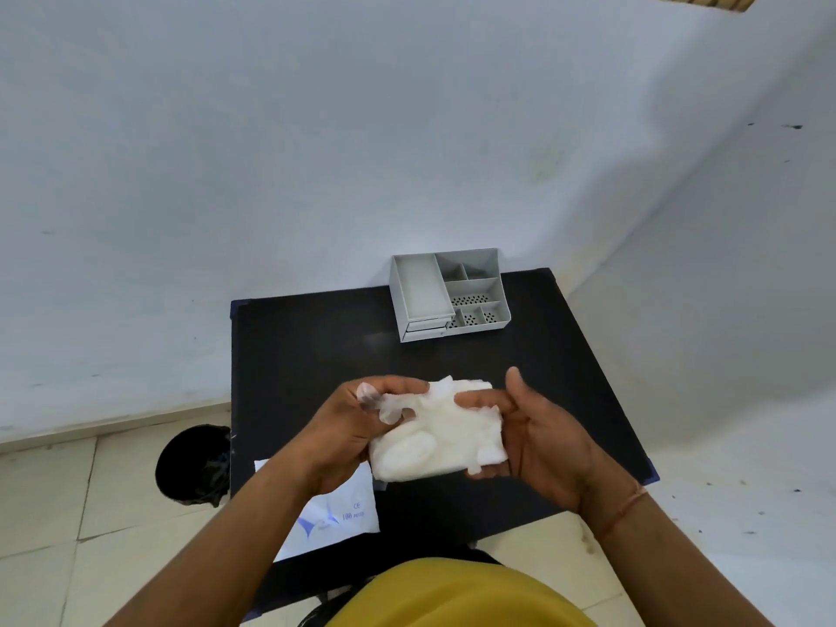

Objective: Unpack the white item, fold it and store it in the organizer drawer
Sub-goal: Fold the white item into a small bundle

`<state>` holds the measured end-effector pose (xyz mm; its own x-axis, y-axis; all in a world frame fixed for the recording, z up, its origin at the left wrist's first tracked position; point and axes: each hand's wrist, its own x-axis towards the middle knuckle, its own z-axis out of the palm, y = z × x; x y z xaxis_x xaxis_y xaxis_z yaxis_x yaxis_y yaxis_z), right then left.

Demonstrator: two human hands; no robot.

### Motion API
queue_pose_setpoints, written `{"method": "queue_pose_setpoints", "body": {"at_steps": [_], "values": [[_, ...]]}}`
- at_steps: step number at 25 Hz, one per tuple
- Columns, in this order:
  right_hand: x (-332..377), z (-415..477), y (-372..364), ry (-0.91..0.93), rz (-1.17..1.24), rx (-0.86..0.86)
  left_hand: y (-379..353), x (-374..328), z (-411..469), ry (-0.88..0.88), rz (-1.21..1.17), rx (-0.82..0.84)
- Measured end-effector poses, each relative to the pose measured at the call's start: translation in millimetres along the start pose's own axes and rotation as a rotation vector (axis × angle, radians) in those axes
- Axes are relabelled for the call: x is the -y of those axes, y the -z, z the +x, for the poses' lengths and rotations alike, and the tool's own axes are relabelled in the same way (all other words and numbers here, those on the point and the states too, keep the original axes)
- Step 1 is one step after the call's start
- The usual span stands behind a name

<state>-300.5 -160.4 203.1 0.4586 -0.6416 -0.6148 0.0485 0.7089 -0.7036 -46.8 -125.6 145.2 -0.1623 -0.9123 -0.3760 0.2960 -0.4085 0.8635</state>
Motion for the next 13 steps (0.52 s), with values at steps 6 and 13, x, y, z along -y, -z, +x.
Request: {"method": "queue_pose_setpoints", "body": {"at_steps": [6,13], "values": [[-2.8,22.5,21.4,0.072,-0.144,-0.047,-16.3,-7.5,11.6,-0.017,0.226,0.088],[11.7,23.7,53.2,0.167,-0.125,0.032,-55.1,-24.7,27.3,0.025,0.14,0.078]]}}
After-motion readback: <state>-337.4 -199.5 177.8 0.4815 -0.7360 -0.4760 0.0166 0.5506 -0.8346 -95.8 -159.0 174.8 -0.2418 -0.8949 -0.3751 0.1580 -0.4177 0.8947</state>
